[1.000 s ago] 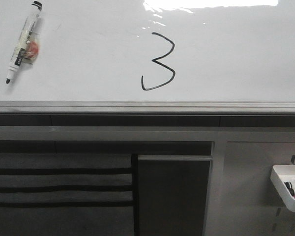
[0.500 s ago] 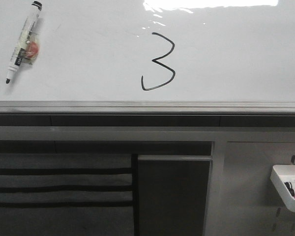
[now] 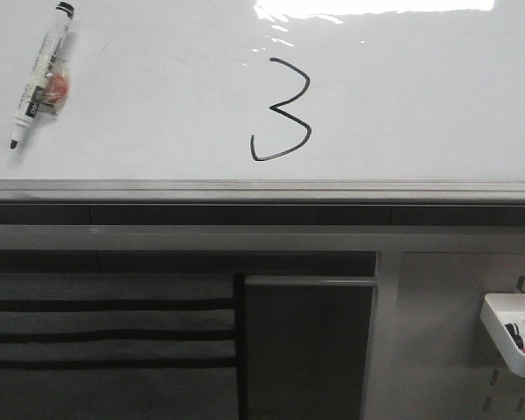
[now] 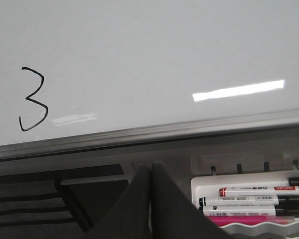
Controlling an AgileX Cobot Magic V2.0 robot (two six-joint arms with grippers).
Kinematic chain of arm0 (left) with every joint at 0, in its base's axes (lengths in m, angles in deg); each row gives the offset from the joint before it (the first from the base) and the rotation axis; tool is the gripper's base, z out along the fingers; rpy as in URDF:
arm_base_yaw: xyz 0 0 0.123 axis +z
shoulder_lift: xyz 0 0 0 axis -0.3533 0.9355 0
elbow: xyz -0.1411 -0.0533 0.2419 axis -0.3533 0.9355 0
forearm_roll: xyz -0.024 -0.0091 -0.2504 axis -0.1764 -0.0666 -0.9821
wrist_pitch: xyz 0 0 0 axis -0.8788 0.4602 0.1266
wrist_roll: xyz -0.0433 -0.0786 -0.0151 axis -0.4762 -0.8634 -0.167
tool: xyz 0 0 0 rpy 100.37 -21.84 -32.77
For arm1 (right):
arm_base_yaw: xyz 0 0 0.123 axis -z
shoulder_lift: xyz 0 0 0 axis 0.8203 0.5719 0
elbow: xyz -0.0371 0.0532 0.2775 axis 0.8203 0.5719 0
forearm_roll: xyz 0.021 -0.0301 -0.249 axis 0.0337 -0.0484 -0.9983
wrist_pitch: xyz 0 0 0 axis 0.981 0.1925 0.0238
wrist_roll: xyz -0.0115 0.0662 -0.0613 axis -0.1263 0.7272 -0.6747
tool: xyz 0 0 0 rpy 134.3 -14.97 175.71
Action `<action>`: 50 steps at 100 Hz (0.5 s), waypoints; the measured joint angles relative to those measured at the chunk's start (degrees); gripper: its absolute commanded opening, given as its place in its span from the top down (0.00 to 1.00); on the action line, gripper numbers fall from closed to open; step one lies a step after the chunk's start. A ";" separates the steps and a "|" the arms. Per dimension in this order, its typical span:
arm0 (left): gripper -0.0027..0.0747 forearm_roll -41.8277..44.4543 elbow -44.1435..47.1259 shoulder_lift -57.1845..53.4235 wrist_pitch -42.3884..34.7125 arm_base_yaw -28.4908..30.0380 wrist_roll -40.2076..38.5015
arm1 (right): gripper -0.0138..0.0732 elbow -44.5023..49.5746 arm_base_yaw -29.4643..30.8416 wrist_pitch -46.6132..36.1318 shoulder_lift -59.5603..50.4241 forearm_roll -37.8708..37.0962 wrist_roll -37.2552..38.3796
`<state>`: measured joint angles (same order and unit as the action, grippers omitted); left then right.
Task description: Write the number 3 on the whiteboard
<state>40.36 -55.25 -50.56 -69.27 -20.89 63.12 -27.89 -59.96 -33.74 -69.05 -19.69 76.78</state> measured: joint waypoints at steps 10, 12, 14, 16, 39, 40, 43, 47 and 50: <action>0.99 0.00 0.00 0.00 0.00 0.00 0.00 | 0.93 5.46 0.39 -6.21 -0.51 0.97 0.00; 0.99 0.00 0.00 0.00 0.00 0.00 0.00 | 0.93 6.10 0.39 -7.57 -0.51 0.98 0.00; 0.99 0.00 0.00 0.00 0.00 0.00 0.00 | 0.93 6.29 0.41 -8.49 -0.51 1.13 0.00; 0.99 0.00 0.00 0.00 0.00 0.00 0.00 | 0.93 6.29 0.51 -8.77 -0.51 1.13 0.00; 0.99 0.00 0.00 0.00 0.00 0.00 0.00 | 0.93 6.29 0.49 -12.71 -0.51 0.91 0.00; 0.99 0.00 0.00 0.00 0.00 0.00 0.00 | 0.93 6.29 0.49 -12.88 -0.51 0.91 0.00; 0.99 0.00 0.00 0.00 0.00 0.00 0.00 | 0.93 6.29 0.49 -12.93 -0.51 0.91 0.00; 0.99 0.00 0.00 0.00 0.00 0.00 0.00 | 0.93 6.29 0.49 -12.97 -0.51 0.91 0.00; 0.99 0.00 0.00 0.00 0.00 0.00 0.00 | 0.93 6.29 0.49 -13.08 -0.51 0.91 0.00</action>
<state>40.36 -55.25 -50.56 -69.27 -20.89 63.12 -21.60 -59.47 -46.82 -69.57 -18.78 76.78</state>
